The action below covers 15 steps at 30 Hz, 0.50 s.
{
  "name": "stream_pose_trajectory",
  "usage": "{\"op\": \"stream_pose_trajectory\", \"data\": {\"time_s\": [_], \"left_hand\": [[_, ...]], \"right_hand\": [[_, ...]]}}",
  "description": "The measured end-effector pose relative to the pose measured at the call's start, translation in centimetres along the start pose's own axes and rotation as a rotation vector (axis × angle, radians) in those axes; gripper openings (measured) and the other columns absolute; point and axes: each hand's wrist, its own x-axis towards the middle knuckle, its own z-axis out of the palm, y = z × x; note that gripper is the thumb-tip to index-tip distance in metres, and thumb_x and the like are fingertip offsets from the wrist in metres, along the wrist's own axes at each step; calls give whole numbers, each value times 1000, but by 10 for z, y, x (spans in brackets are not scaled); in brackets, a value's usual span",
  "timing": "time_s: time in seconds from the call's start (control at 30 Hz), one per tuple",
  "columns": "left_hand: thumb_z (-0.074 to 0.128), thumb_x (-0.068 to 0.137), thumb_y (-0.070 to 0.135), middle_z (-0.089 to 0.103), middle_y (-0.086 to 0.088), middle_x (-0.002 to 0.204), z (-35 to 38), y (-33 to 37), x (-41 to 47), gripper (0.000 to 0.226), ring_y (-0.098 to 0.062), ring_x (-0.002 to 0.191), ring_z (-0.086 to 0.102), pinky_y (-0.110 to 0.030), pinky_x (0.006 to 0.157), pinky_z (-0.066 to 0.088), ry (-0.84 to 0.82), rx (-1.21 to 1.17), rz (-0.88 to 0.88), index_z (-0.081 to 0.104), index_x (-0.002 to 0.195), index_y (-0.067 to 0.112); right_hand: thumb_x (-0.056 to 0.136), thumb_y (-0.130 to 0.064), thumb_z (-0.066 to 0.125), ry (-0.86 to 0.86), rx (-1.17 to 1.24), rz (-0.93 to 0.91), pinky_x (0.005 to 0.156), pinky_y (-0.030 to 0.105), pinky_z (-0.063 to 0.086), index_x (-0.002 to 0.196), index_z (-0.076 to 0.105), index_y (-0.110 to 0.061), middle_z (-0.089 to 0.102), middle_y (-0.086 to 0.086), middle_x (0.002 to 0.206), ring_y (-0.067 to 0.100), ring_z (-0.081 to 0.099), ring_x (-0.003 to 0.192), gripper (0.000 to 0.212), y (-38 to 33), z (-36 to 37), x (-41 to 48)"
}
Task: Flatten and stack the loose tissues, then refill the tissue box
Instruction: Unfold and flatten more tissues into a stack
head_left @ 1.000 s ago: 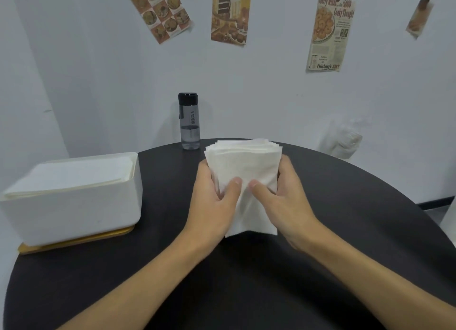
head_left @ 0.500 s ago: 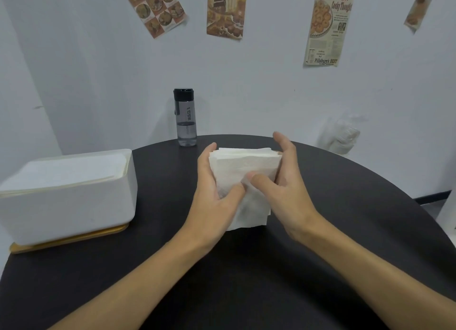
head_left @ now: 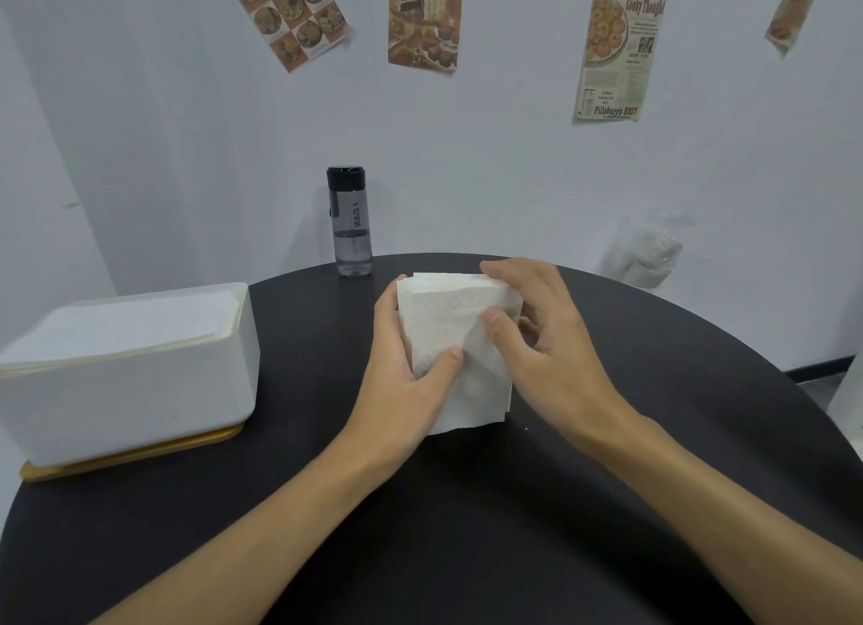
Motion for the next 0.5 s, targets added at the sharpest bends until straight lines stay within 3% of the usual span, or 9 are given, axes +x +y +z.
{"op": "stream_pose_trajectory", "data": {"time_s": [0.13, 0.23, 0.3, 0.37, 0.5], "left_hand": [[66, 91, 1, 49, 21, 126, -1, -2, 0, 68, 18, 108, 52, -5, 80, 48, -17, 21, -18, 30, 139, 32], [65, 92, 1, 48, 21, 125, 0, -2, -1, 69, 20, 107, 52, -4, 79, 47, -61, 32, -36, 27, 142, 28], [64, 93, 1, 47, 21, 125, 0, -1, -2, 73, 20, 108, 52, -4, 79, 47, -95, 30, -52, 23, 147, 25], [64, 94, 2, 47, 21, 127, 0, 0, -2, 77, 18, 110, 53, -5, 81, 47, -112, 21, -48, 17, 151, 25], [64, 96, 10, 42, 28, 135, -1, 4, -4, 90, 18, 118, 49, -4, 86, 45, -102, 10, -12, 1, 156, 36]], "right_hand": [[99, -19, 56, -4, -32, 48, 100, 29, 51, 141, 47, -29, 43, -15, 137, 0, 48, 122, 44, 4, -3, 1], [96, -33, 55, -81, 50, 114, 108, 42, 46, 148, 28, -41, 43, -15, 145, 9, 46, 133, 59, 5, -2, -1], [96, -32, 54, -103, 68, 131, 111, 44, 42, 148, 18, -50, 46, -12, 142, 10, 46, 133, 66, 5, -2, -1], [98, -25, 55, -111, 75, 145, 111, 41, 42, 150, 10, -51, 51, -10, 133, 6, 50, 126, 74, 4, -1, -1], [99, -18, 57, -125, 114, 188, 102, 22, 46, 155, 0, -42, 51, -44, 111, -11, 53, 116, 83, 0, -1, -2]]}}
